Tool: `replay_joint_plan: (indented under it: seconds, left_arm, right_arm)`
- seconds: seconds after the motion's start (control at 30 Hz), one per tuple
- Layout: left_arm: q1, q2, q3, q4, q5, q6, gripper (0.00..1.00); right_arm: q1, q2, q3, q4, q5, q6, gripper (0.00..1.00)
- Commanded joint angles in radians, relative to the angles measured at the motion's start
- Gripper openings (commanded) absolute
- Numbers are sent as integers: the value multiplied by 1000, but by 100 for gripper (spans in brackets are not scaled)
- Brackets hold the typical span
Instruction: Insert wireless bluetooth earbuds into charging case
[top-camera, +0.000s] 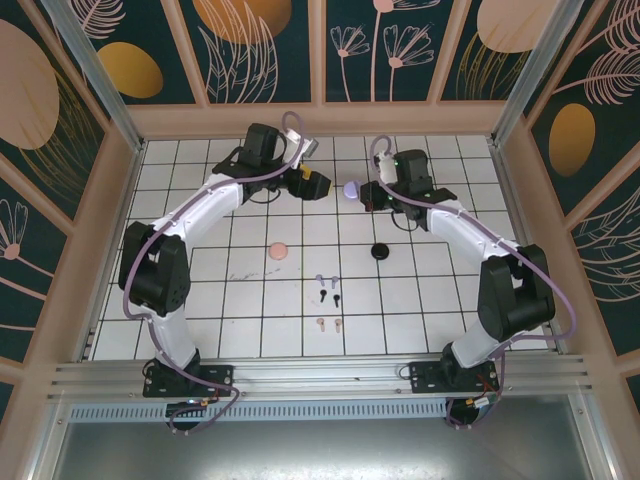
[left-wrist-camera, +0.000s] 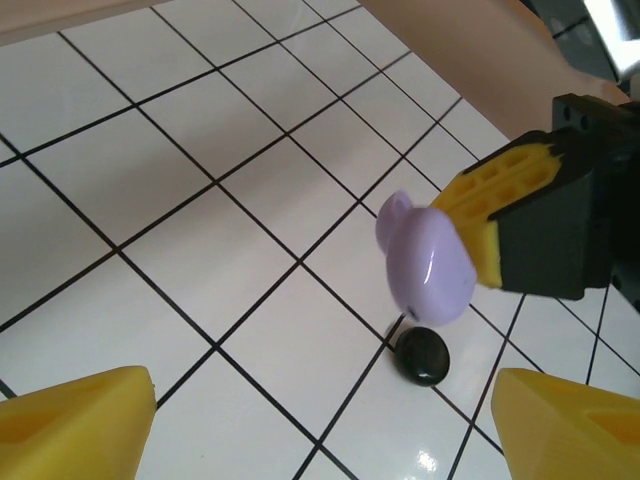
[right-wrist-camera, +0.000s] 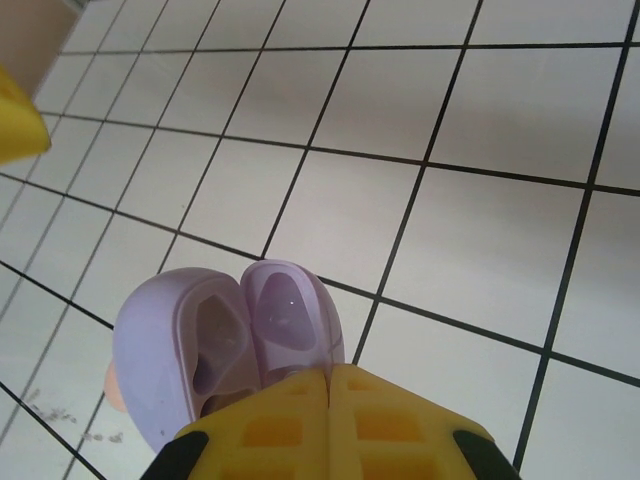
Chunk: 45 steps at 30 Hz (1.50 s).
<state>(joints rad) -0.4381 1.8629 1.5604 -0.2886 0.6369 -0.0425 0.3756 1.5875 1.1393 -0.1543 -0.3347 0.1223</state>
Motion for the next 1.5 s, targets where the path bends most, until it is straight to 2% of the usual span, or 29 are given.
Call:
replay_joint_plan:
  seconds: [0.0, 0.27, 0.43, 0.9, 1.47]
  left_arm:
    - [6, 32, 53, -114, 78, 74, 87]
    - [7, 61, 61, -193, 189, 129, 83]
    - [7, 67, 44, -198, 249, 145, 76]
    - [7, 86, 50, -228, 316, 188, 66]
    - [7, 108, 81, -247, 425, 206, 55]
  right_arm:
    - [45, 1, 47, -36, 65, -101, 0]
    - [117, 19, 94, -80, 144, -210, 0]
    - [117, 8, 97, -88, 114, -243, 0]
    - [123, -15, 116, -136, 12, -265, 0]
    - [132, -27, 143, -163, -18, -276, 0]
